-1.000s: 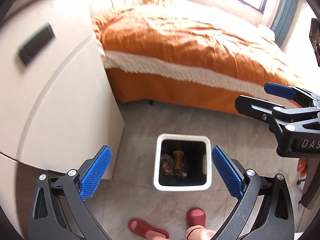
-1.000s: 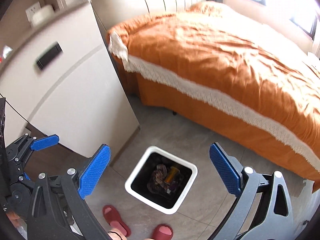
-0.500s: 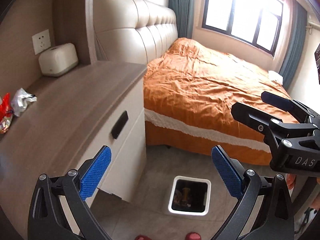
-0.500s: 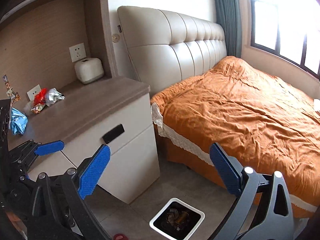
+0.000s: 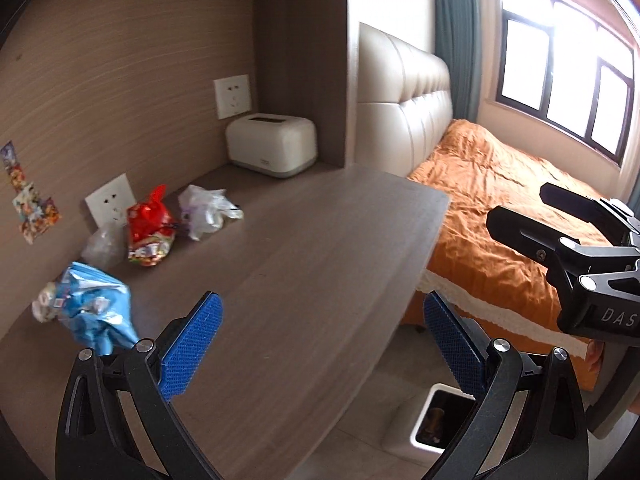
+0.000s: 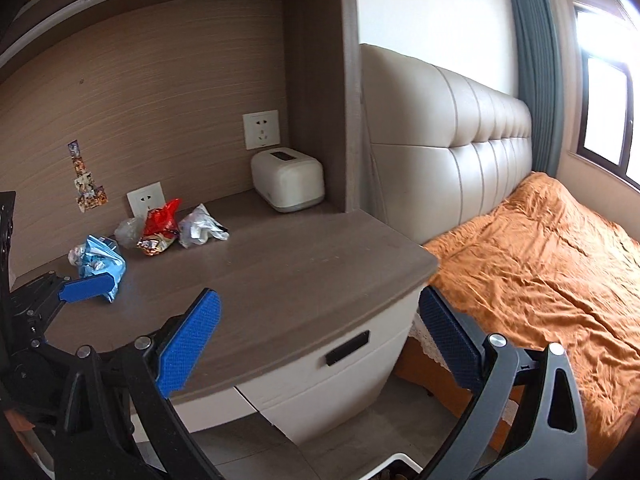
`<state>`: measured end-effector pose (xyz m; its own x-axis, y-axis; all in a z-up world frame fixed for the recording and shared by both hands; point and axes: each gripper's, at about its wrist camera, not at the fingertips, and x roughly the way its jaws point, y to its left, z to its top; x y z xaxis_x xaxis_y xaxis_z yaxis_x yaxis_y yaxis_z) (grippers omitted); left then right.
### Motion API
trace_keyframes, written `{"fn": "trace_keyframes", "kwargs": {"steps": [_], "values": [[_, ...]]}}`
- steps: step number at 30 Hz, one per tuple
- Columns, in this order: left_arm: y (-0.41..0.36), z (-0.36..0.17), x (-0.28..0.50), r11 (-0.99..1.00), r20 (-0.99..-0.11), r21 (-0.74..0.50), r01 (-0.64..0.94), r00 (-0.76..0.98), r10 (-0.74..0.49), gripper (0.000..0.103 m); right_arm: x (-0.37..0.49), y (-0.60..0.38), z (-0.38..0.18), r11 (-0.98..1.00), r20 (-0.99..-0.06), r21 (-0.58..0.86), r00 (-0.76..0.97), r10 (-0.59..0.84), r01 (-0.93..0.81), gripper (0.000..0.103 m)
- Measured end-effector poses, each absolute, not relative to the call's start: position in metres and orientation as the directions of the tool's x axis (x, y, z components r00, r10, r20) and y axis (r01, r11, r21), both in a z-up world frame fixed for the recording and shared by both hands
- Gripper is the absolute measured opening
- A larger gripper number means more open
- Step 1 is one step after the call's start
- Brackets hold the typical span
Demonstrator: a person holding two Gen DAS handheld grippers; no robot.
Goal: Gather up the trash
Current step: 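Move both open tools back over the desk trash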
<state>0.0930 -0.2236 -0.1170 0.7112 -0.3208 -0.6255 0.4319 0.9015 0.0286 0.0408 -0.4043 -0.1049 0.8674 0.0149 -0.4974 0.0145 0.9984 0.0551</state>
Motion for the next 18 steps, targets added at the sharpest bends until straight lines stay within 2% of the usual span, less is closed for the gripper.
{"fn": "trace_keyframes", "kwargs": {"steps": [9, 18], "values": [[-0.136, -0.114, 0.135, 0.974, -0.606, 0.030, 0.226, 0.779, -0.162, 0.098, 0.107, -0.328, -0.109, 0.987, -0.505, 0.055, 0.849, 0.157, -0.150, 0.099], [-0.084, -0.122, 0.165, 0.996, -0.631, 0.003, 0.092, 0.773, -0.070, 0.098, 0.158, -0.273, -0.110, 0.968, -0.515, 0.054, 0.823, 0.239, -0.247, 0.099]]}}
